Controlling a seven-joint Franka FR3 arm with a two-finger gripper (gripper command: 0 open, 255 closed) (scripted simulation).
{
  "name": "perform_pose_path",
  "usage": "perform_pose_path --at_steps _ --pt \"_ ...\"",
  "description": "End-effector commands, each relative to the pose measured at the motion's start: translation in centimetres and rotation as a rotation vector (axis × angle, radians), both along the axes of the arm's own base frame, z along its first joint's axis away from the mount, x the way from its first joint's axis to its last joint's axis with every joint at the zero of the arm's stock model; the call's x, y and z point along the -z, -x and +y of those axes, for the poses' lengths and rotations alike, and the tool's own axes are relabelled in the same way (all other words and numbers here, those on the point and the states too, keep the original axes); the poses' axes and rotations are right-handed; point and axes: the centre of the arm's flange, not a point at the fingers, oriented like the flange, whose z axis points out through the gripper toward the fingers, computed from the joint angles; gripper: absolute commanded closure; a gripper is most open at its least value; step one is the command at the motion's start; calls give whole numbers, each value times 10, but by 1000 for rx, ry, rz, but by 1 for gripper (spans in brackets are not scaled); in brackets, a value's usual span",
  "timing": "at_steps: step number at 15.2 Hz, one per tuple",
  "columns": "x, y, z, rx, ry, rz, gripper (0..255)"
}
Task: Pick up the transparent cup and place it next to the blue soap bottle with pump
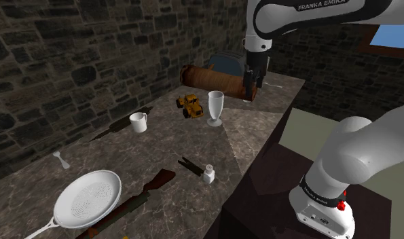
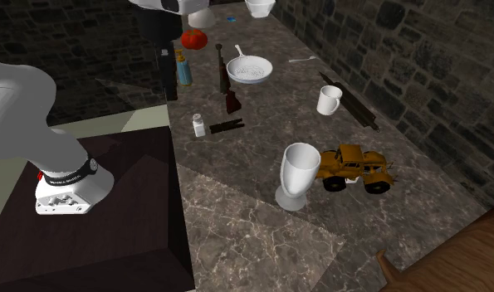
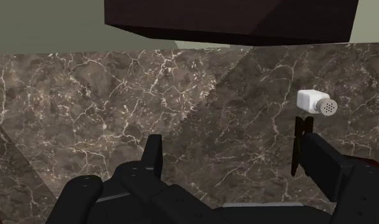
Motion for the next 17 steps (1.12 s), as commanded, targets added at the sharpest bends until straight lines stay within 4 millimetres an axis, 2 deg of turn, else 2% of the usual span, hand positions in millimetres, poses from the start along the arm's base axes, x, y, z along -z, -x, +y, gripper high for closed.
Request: perform_pose_path --at_steps 1,17 --pt "13 -19 -7 -1 -1 -11 0" --pt "113 -188 -57 -10 -12 -79 0"
